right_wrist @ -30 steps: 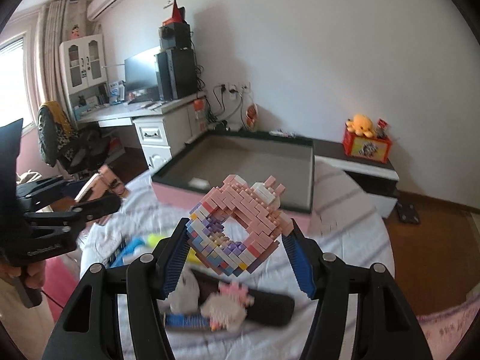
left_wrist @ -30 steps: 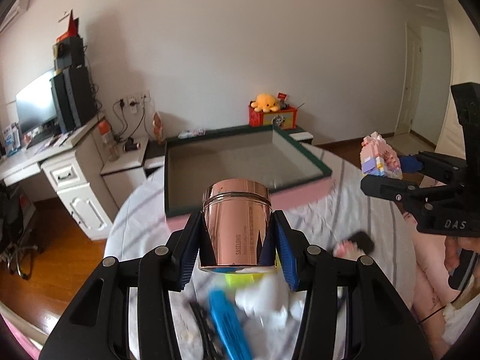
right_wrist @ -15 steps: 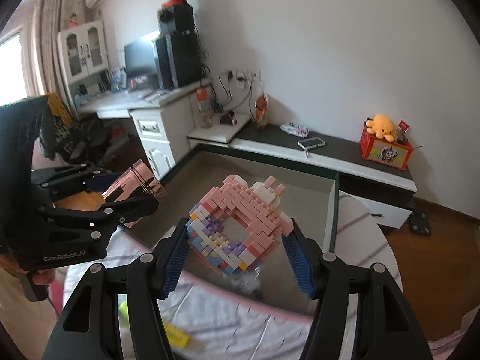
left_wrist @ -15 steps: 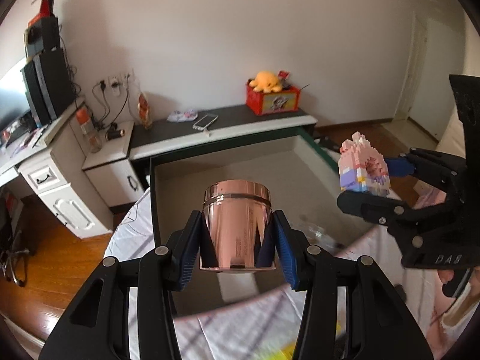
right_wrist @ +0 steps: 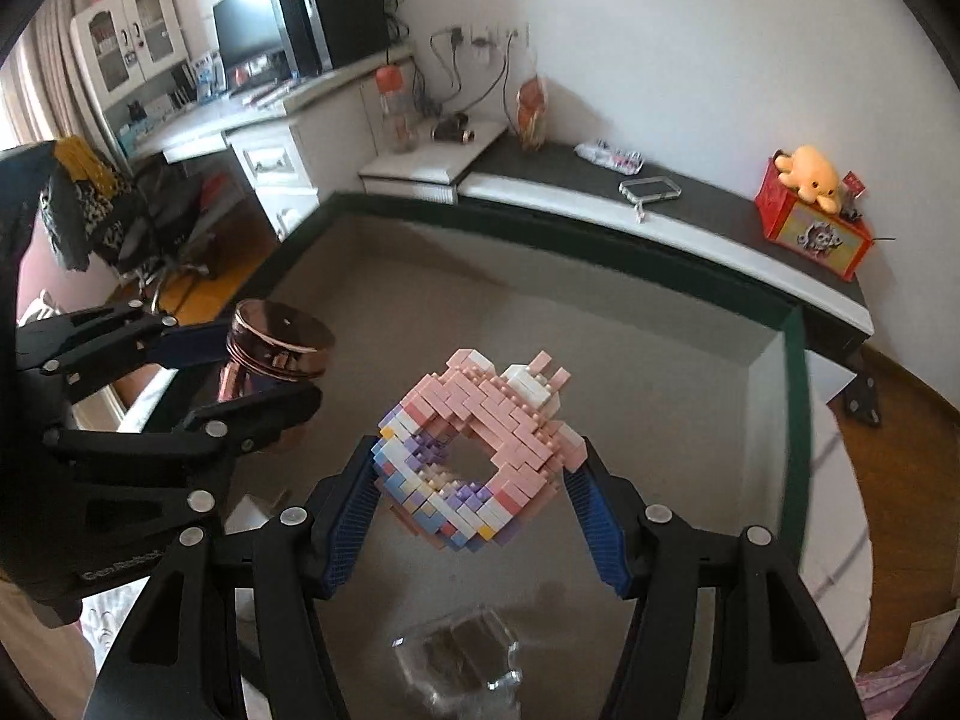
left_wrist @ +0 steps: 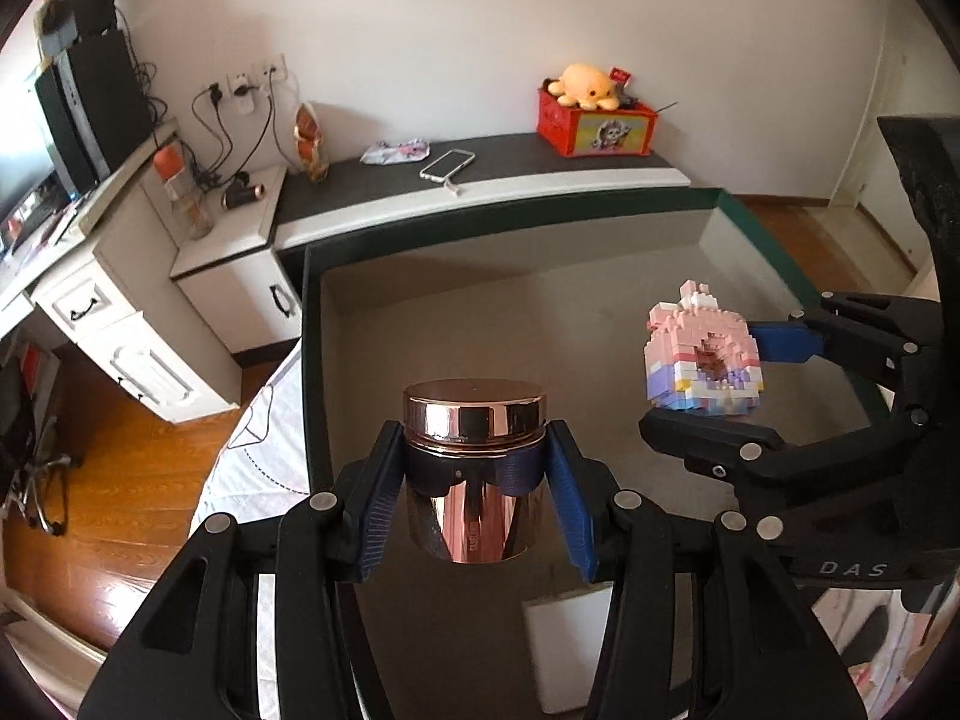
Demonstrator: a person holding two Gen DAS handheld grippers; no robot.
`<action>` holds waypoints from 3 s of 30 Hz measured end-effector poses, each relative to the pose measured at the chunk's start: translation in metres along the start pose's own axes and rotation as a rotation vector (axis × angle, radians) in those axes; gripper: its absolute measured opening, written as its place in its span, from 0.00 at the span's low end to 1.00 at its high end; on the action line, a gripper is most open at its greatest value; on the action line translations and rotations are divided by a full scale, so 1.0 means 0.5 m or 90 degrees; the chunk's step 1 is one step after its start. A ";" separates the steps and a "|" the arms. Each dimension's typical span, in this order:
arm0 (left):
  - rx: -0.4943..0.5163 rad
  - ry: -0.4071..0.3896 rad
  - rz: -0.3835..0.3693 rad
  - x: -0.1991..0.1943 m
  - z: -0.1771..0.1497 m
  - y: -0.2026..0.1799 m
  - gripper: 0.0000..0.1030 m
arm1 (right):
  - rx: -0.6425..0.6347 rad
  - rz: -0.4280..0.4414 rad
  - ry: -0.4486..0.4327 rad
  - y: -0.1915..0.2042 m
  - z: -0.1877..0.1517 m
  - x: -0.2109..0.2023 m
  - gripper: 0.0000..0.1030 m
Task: Organize rigid objects
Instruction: 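Carry the canister and block donut into the pink box and release both, then withdraw both tools from the box back over the bed, then move the left gripper to the blue highlighter and close on it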
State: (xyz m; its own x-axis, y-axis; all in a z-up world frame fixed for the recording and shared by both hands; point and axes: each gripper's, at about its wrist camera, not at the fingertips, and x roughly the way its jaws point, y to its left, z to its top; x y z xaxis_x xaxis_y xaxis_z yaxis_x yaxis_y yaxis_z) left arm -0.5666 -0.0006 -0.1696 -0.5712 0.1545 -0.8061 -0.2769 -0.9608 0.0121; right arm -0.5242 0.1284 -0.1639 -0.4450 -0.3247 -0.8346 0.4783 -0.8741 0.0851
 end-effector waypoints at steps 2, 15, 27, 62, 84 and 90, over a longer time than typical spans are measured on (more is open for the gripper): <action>-0.002 0.008 0.007 0.010 -0.002 0.001 0.46 | -0.002 -0.003 0.016 0.002 0.001 0.014 0.61; -0.015 -0.034 0.030 -0.051 -0.010 0.016 0.74 | 0.016 -0.019 -0.018 0.000 -0.011 -0.037 0.78; 0.005 -0.169 0.088 -0.278 -0.124 -0.034 0.99 | -0.022 -0.067 -0.149 0.073 -0.079 -0.228 0.83; -0.118 -0.301 0.146 -0.548 -0.495 -0.164 1.00 | 0.085 -0.281 -0.445 0.221 -0.499 -0.553 1.00; -0.108 -0.234 0.177 -0.490 -0.536 -0.134 1.00 | 0.090 -0.259 -0.349 0.201 -0.522 -0.465 1.00; -0.093 -0.182 0.142 -0.430 -0.547 -0.138 1.00 | 0.095 -0.250 -0.305 0.185 -0.525 -0.421 1.00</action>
State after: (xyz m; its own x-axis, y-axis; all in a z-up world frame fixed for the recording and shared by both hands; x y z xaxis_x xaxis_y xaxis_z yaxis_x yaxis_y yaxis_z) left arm -0.2132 -0.0305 -0.1590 -0.8033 -0.0239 -0.5951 -0.0204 -0.9975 0.0676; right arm -0.1874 0.2107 -0.1230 -0.8714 -0.0650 -0.4862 0.1156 -0.9905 -0.0748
